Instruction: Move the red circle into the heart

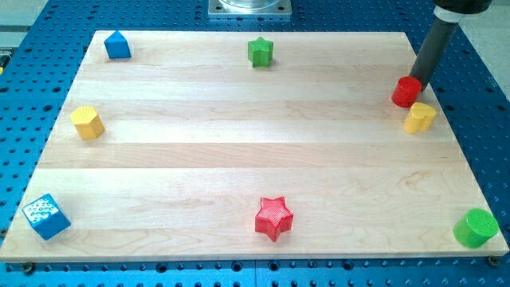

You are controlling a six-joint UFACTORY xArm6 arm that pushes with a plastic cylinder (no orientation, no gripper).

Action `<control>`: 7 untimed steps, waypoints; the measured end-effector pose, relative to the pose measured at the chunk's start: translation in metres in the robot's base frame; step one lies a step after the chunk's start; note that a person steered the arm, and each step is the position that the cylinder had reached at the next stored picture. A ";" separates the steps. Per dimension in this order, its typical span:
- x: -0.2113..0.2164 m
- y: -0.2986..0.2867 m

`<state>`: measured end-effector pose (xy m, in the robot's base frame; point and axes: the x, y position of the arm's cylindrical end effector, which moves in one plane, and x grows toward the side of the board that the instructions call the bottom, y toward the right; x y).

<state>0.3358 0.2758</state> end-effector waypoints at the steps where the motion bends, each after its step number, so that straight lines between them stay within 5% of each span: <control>1: -0.045 -0.001; 2: -0.044 -0.018; 4: 0.038 -0.018; 6: -0.029 0.008; 7: 0.011 0.062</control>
<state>0.3467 0.3380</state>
